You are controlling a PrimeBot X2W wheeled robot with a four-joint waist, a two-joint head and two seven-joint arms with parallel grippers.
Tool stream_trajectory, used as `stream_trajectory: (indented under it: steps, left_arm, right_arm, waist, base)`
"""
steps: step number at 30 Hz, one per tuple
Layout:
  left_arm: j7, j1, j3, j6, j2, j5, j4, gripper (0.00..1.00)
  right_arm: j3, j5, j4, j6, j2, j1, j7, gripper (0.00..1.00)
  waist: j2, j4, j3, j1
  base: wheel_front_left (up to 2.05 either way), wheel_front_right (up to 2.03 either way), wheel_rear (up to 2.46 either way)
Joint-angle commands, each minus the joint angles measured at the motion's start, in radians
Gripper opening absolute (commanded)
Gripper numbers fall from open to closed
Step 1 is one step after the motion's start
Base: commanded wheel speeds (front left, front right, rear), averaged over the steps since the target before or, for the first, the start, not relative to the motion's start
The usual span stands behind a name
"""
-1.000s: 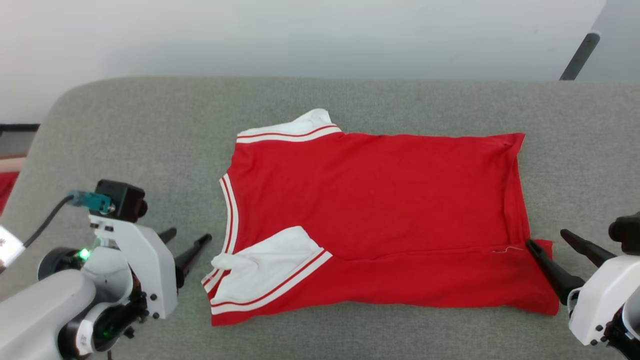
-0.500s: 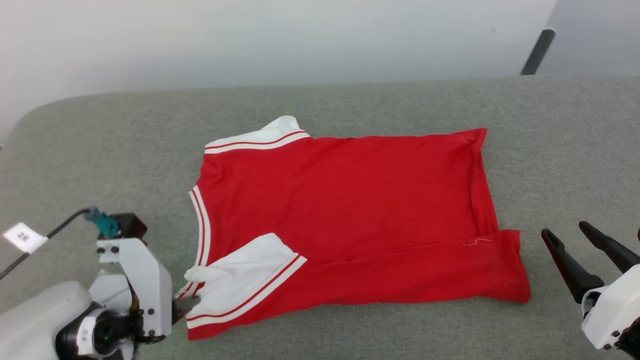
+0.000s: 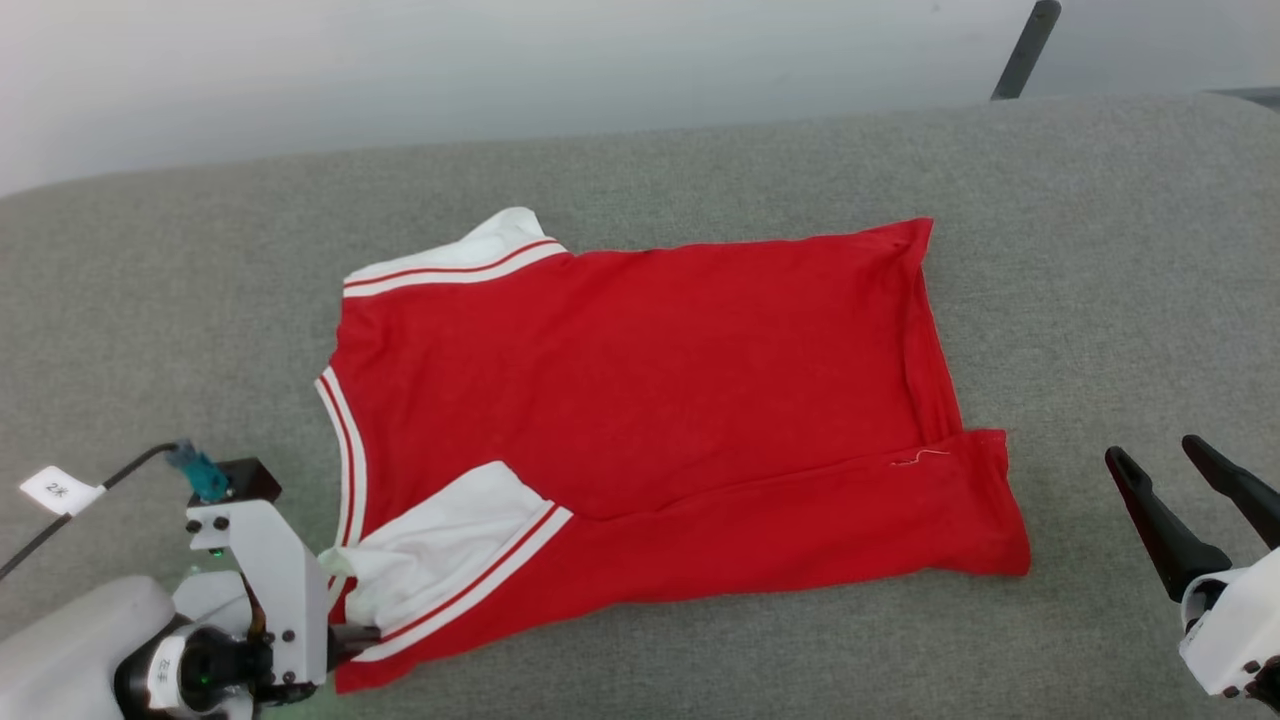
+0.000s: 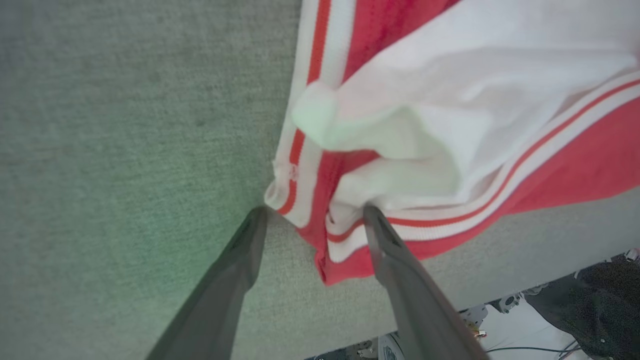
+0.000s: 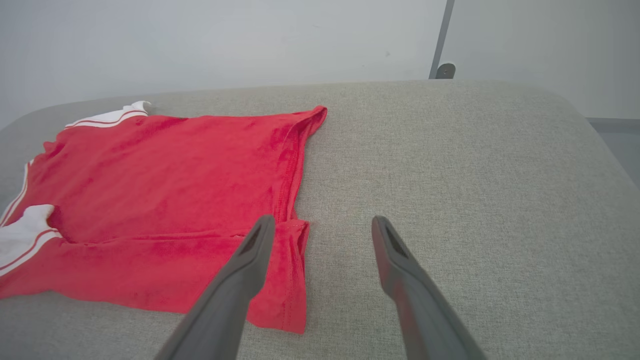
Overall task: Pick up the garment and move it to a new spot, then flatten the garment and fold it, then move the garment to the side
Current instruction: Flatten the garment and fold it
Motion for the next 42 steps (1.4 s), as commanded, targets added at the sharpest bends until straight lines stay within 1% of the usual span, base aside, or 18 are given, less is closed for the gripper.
stream_trajectory:
  steps: [1, 7, 10, 11, 12, 16, 18, 23, 27, 34, 41, 42]
  left_arm:
    - [0.001, 0.018, -0.008, -0.005, -0.010, -0.001, 0.015, 1.00]
    - [0.006, 0.039, -0.007, -0.039, -0.054, -0.030, 0.110, 1.00]
    - [0.024, 0.044, -0.015, -0.055, -0.071, -0.038, 0.142, 1.00]
    - [0.034, 0.042, -0.018, -0.069, -0.076, -0.042, 0.145, 0.82]
    - [0.038, 0.041, -0.017, -0.079, -0.081, -0.045, 0.150, 0.00]
    - [0.052, 0.025, -0.012, -0.096, -0.093, -0.045, 0.153, 0.00]
    - [0.055, 0.018, -0.009, -0.100, -0.089, -0.043, 0.151, 0.00]
    - [0.049, -0.001, 0.006, -0.100, -0.097, -0.049, 0.139, 0.00]
    - [0.044, -0.017, 0.016, -0.095, -0.105, -0.045, 0.131, 0.00]
    - [0.041, -0.043, 0.028, -0.086, -0.127, -0.040, 0.125, 0.00]
    - [0.023, -0.061, 0.042, -0.089, -0.151, -0.038, 0.143, 0.00]
    - [0.022, -0.064, 0.043, -0.091, -0.155, -0.038, 0.146, 0.00]
  right_arm:
    - [-0.006, -0.003, -0.005, -0.001, 0.005, 0.007, -0.001, 1.00]
    - [-0.017, 0.001, -0.016, -0.001, 0.012, 0.012, 0.012, 1.00]
    - [-0.019, 0.012, -0.022, -0.001, 0.011, 0.010, 0.030, 1.00]
    - [-0.016, 0.016, -0.023, -0.001, 0.009, 0.010, 0.041, 1.00]
    - [-0.012, 0.019, -0.024, -0.001, 0.003, 0.011, 0.053, 1.00]
    - [-0.005, 0.036, -0.020, -0.001, -0.005, 0.010, 0.123, 1.00]
    - [0.001, 0.043, -0.015, -0.001, -0.011, 0.005, 0.169, 1.00]
    - [0.031, 0.046, 0.022, -0.001, -0.019, -0.020, 0.295, 1.00]
    - [0.064, 0.035, 0.065, -0.001, -0.021, -0.056, 0.362, 1.00]
    - [0.115, 0.017, 0.186, -0.001, -0.016, -0.148, 0.407, 1.00]
    - [0.184, 0.040, 0.370, -0.001, 0.002, -0.227, 0.446, 1.00]
    - [0.200, 0.053, 0.391, -0.001, 0.005, -0.237, 0.450, 0.25]
  waist:
    - [0.0000, -0.007, 0.009, 0.0000]
    - [0.0000, -0.010, 0.024, 0.0000]
    - [0.0000, -0.009, 0.028, 0.0000]
    - [0.0000, -0.007, 0.029, 0.0000]
    - [0.0000, -0.006, 0.030, 0.0000]
    - [0.0000, 0.000, 0.033, 0.0000]
    - [0.0000, 0.003, 0.034, 0.0000]
    - [0.0000, 0.017, 0.042, 0.0000]
    - [0.0000, 0.028, 0.056, 0.0000]
    - [0.0000, 0.048, 0.082, 0.0000]
    - [0.0000, 0.060, 0.093, 0.0000]
    - [0.0000, 0.061, 0.093, 0.0000]
  base:
    - [0.00, 0.00, 0.00]
    - [0.00, 0.00, 0.00]
    - [0.00, 0.00, 0.00]
    - [0.00, 0.00, 0.00]
    - [0.00, 0.00, 0.00]
    - [0.00, 0.00, 0.00]
    - [0.00, 0.00, 0.00]
    - [0.00, 0.00, 0.00]
    - [0.00, 0.00, 0.00]
    - [0.00, 0.00, 0.00]
    - [0.00, 0.00, 0.00]
    - [0.00, 0.00, 0.00]
